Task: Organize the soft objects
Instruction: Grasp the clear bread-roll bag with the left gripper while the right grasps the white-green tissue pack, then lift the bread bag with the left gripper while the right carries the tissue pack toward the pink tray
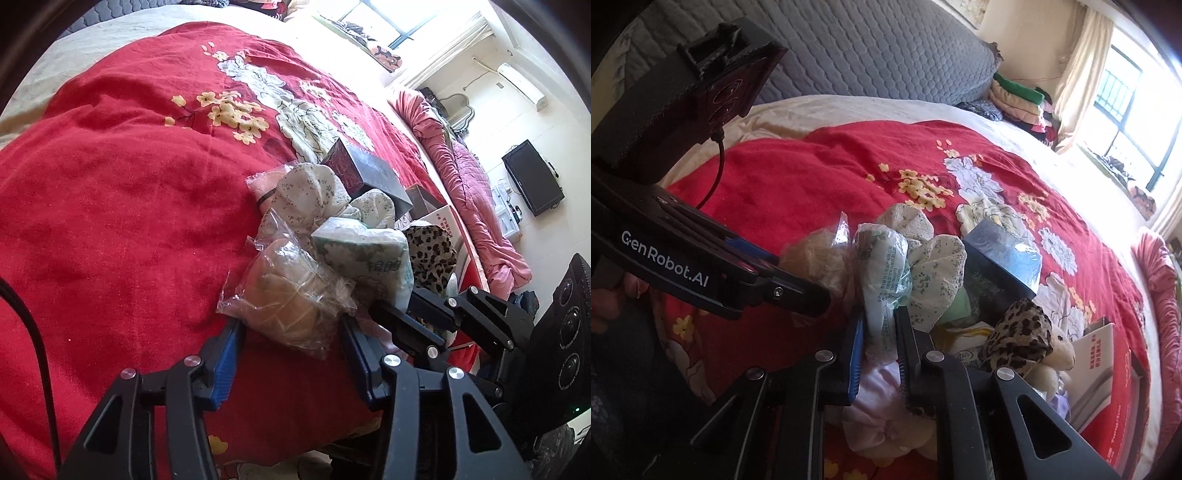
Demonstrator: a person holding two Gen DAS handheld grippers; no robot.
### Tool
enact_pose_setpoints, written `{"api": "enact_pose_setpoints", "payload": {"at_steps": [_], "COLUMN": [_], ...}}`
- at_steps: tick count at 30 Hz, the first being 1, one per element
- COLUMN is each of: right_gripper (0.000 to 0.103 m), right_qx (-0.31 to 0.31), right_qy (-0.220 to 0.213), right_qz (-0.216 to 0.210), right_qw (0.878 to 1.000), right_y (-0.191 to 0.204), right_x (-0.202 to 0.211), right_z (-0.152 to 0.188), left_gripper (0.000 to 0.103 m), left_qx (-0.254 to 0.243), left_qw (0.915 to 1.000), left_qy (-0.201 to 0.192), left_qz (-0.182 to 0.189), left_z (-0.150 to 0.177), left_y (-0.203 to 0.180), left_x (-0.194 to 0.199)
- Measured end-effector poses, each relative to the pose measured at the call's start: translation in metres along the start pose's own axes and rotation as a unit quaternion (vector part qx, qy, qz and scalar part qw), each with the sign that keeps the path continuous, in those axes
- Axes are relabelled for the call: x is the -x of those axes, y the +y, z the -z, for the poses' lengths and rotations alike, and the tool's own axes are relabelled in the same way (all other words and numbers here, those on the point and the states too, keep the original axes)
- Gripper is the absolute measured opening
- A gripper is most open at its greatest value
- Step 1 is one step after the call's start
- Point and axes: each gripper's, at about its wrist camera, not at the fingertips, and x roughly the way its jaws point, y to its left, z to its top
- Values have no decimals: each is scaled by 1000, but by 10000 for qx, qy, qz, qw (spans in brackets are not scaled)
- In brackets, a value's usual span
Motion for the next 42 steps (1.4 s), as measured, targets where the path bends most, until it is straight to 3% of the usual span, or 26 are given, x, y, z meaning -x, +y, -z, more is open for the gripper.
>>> {"api": "enact_pose_setpoints", "payload": {"at_steps": [7,20,42], "right_gripper": [16,16,16], "right_qx": [-328,-1137,-2481], "right_qy": [-153,-677,-1527], "right_qz": [56,301,888], "right_qw": [9993,9907,9525], "right_y": [-6,-30,-95], "right_x": [25,85,185], "right_z": [4,12,72], "left_gripper": [52,52,52], "left_qx": [-315,-925,-1977], "left_qw": [9990,9906,9745], "left_qy": [-146,-576,-759], "left_qz": [-274,-824,-744], "left_z": [6,18,18], "left_y": [-14,-74,-220], "left_x": [11,36,41]}}
